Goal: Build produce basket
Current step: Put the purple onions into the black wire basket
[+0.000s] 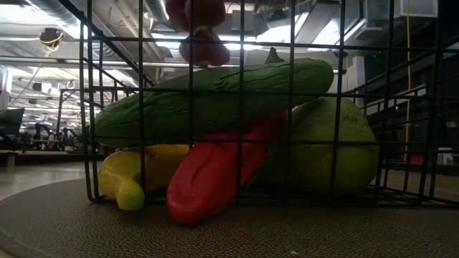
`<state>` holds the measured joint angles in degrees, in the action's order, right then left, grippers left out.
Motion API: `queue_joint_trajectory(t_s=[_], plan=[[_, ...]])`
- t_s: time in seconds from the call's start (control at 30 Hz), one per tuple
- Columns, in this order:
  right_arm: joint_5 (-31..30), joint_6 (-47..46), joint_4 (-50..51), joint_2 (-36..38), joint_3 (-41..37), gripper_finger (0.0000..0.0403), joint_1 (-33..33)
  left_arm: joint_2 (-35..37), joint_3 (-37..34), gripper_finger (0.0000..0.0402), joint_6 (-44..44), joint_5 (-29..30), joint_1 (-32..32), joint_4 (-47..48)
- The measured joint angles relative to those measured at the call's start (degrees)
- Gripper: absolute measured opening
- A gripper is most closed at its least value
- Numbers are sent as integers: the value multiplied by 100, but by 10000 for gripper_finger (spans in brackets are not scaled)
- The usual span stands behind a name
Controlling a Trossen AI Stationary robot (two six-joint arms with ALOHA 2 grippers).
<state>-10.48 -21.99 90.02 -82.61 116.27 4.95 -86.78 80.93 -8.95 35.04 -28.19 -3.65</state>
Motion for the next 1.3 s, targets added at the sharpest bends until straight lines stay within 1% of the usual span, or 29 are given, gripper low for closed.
queue_joint_trajectory(t_s=[0.13,0.17,0.27,0.33,0.47,0.6,0.7,0.87,1.0,1.17,1.3], plan=[[-21,0,-2,0,0,226,0,-170,0,4,-286,-11,-141,-40],[-125,0,0,0,0,226,2,-215,0,4,-308,-11,-165,-128],[-739,-1,0,0,0,226,2,-328,0,4,-343,-28,-201,-277],[-939,38,0,0,0,226,-2,-378,0,4,-435,-30,-203,-281],[-864,315,-2,9,0,226,4,-405,0,4,-610,-26,-144,-280],[-758,326,0,13,0,226,2,-403,0,4,-1049,-6,-36,-141],[-745,511,0,15,0,226,0,-488,2,4,-1416,12,15,-153],[-743,758,-1,15,0,226,0,-602,-7,5,-1758,-31,-49,-79],[-741,886,-1,15,0,226,0,-595,-7,5,-1903,77,-154,-69],[-743,1028,0,15,0,226,0,-593,-7,5,-1917,37,-324,83],[-743,1048,0,15,0,226,0,-593,-7,5,-2109,229,-263,339]])
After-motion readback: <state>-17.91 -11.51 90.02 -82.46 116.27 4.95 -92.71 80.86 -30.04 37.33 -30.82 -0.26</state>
